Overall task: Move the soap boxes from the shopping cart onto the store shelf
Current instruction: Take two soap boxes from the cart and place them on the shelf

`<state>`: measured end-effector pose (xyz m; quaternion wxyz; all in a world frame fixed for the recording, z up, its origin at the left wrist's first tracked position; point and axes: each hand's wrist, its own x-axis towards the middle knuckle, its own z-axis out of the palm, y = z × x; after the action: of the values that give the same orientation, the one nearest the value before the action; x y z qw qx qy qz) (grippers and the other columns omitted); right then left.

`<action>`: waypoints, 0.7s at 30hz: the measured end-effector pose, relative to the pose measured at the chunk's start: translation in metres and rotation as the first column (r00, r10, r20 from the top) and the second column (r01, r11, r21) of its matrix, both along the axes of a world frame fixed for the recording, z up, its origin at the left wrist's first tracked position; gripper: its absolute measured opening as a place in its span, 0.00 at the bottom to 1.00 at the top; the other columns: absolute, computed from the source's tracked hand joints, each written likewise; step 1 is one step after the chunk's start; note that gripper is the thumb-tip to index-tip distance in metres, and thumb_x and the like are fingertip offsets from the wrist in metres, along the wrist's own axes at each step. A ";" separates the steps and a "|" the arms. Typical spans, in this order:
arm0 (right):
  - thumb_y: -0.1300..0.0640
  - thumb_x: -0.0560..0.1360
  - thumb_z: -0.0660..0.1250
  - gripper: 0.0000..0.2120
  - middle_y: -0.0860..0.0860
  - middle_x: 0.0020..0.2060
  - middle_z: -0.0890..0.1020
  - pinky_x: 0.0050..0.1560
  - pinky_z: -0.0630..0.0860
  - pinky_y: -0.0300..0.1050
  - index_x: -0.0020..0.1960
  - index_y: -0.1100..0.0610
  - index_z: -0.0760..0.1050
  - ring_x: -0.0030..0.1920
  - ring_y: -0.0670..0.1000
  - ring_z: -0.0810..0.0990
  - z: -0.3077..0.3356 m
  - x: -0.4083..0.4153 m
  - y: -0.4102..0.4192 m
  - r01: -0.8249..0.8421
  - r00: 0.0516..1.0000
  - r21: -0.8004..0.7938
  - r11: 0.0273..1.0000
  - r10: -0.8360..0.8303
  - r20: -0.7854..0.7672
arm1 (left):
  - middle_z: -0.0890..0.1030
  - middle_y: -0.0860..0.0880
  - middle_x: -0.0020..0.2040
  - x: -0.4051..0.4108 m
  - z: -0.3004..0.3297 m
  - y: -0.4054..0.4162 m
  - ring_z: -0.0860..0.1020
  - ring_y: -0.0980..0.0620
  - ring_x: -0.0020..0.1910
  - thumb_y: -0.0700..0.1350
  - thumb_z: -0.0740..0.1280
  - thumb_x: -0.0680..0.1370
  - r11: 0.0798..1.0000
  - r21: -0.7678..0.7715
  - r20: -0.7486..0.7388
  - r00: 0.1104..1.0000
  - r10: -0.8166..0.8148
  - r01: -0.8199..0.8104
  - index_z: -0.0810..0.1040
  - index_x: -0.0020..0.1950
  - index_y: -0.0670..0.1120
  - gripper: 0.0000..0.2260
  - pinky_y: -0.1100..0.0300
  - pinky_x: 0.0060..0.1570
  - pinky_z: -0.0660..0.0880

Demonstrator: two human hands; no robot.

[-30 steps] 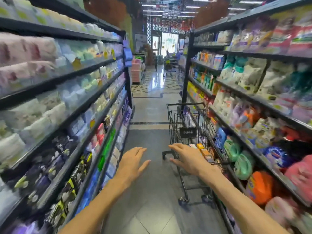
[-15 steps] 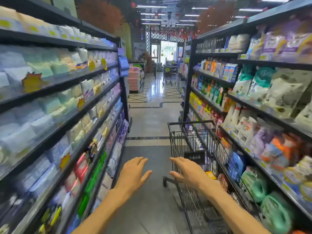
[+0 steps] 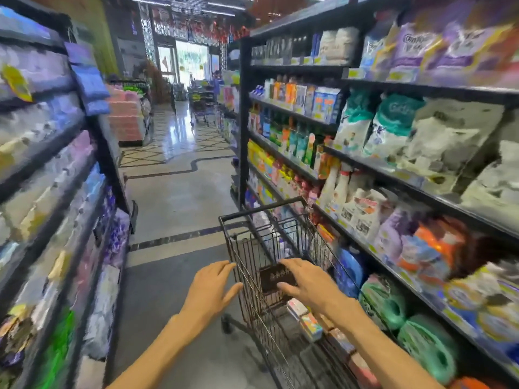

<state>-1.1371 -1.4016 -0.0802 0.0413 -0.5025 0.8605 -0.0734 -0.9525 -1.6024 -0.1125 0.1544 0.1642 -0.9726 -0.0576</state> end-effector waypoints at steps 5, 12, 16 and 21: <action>0.37 0.79 0.61 0.32 0.47 0.70 0.72 0.63 0.74 0.50 0.78 0.48 0.60 0.68 0.52 0.73 -0.006 -0.042 -0.011 0.223 0.974 0.024 0.975 -0.224 0.042 | 0.80 0.48 0.66 -0.090 0.001 -0.055 0.79 0.46 0.63 0.66 0.53 0.80 0.974 0.009 0.046 0.973 -0.227 0.227 0.75 0.71 0.47 0.31 0.50 0.61 0.78; 0.34 0.78 0.58 0.28 0.47 0.65 0.75 0.55 0.77 0.52 0.73 0.45 0.63 0.62 0.52 0.76 -0.035 -0.088 -0.007 0.471 0.876 0.076 0.879 -0.476 0.075 | 0.82 0.47 0.61 -0.196 -0.022 -0.090 0.82 0.45 0.57 0.65 0.53 0.81 0.871 0.047 0.122 0.862 -0.491 0.489 0.79 0.66 0.46 0.29 0.52 0.55 0.81; 0.35 0.78 0.59 0.30 0.46 0.68 0.74 0.61 0.74 0.51 0.76 0.44 0.62 0.67 0.51 0.73 -0.059 -0.117 -0.004 0.598 0.789 0.064 0.799 -0.601 0.125 | 0.79 0.49 0.65 -0.257 -0.046 -0.083 0.79 0.46 0.63 0.65 0.54 0.80 0.821 0.111 0.177 0.802 -0.570 0.560 0.75 0.70 0.48 0.29 0.51 0.62 0.77; 0.36 0.78 0.60 0.31 0.48 0.70 0.72 0.64 0.72 0.50 0.77 0.45 0.60 0.68 0.52 0.72 -0.103 -0.169 0.001 0.683 0.695 0.099 0.724 -0.686 0.215 | 0.81 0.49 0.63 -0.334 -0.085 -0.074 0.80 0.46 0.60 0.66 0.51 0.79 0.773 0.151 0.260 0.730 -0.632 0.616 0.77 0.68 0.48 0.30 0.50 0.57 0.80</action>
<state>-1.3056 -1.4004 -0.1834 0.1160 -0.1337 0.9745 -0.1379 -1.2861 -1.6763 -0.1975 -0.0258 -0.1610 -0.9808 -0.1070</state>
